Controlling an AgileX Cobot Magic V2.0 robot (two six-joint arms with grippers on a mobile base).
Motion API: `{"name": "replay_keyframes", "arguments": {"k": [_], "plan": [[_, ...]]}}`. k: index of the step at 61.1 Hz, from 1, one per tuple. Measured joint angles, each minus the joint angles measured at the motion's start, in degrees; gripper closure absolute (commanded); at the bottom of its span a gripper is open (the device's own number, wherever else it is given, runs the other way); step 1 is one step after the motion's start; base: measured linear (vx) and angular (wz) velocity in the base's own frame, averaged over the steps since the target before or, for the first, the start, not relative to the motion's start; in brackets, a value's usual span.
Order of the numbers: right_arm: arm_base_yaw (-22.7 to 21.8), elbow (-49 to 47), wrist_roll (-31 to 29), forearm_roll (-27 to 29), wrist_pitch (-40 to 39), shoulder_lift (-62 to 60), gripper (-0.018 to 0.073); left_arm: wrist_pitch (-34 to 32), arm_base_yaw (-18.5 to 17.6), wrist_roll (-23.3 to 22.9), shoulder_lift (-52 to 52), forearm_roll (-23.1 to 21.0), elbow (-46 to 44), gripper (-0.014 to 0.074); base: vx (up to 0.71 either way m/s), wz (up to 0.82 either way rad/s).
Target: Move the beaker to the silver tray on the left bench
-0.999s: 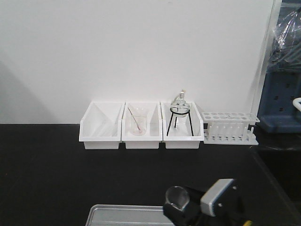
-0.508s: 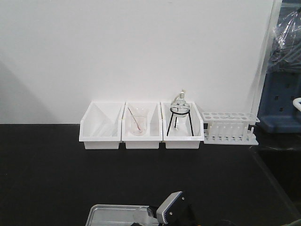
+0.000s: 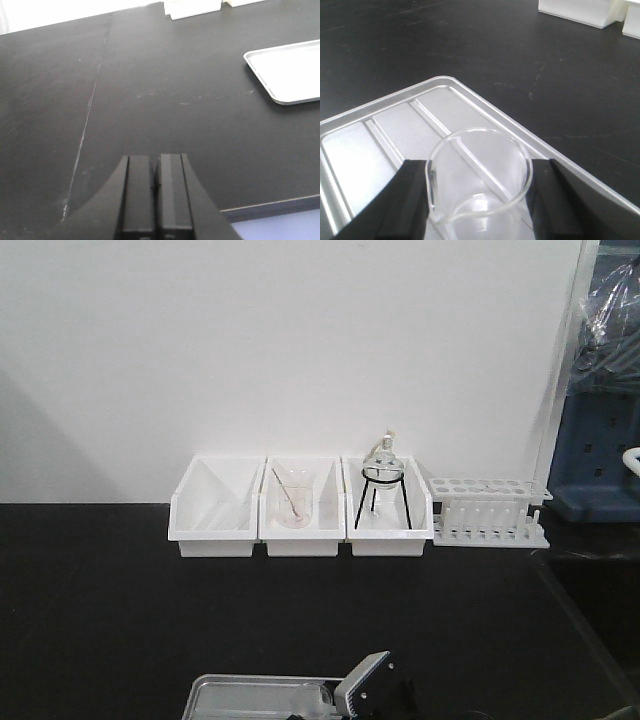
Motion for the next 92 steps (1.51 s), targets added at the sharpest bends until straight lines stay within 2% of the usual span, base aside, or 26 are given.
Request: {"name": "replay_keyframes", "arguments": {"k": [10,15,20,27,33,39,44,47,54,62,72,83,92], "plan": [[0.0,0.0,0.0,0.1,0.0,0.0,-0.0014,0.0,0.0,0.0,0.0,0.0,0.0,0.0595,0.0,0.0],[0.0,0.0,0.0,0.4,-0.3,0.0,-0.0085,0.0,0.0,0.0,0.0,0.0,0.0,0.0595,0.0,0.0],[0.0,0.0,0.0,1.3,-0.9,0.0,-0.0119,0.0,0.0,0.0,0.0,0.0,0.0,0.0595,0.0,0.0],[0.0,0.0,0.0,3.5,-1.5,-0.6,-0.0114,0.0,0.0,0.0,0.0,0.0,0.0,0.0595,0.0,0.0],[0.0,0.0,0.0,4.1,-1.5,-3.5,-0.008,0.0,0.0,0.0,0.0,0.0,0.0,0.0595,0.0,0.0],[0.0,0.1,1.0,4.1,-0.7,-8.4,0.0015,0.0,0.0,0.0,0.0,0.0,0.0,0.0595,0.0,0.0],[0.0,0.1,3.2,4.1,3.4,-14.8,0.0147,0.0,0.0,0.0,0.0,0.0,0.0,0.0595,0.0,0.0],[0.0,0.1,4.5,4.1,7.9,-18.6,0.0258,0.0,0.0,0.0,0.0,0.0,0.0,0.0595,0.0,0.0],[0.0,0.4,8.2,3.7,22.8,-31.2,0.0579,0.0,0.0,0.0,0.0,0.0,0.0,0.0595,0.0,0.0],[0.0,0.9,11.3,2.3,38.3,-46.5,0.0576,0.0,0.0,0.0,0.0,0.0,0.0,0.0595,0.0,0.0],[0.0,6.2,11.9,2.2,51.4,-63.5,0.0574,0.0,0.0,0.0,0.0,0.0,0.0,0.0595,0.0,0.0],[0.0,13.4,11.9,0.0,60.2,-77.8,0.0573,0.0,0.0,0.0,0.0,0.0,0.0,0.0595,0.0,0.0],[0.0,16.9,11.9,-1.4,62.0,-82.9,0.0571,0.0,0.0,0.0,0.0,0.0,0.0,0.0595,0.0,0.0]]}}
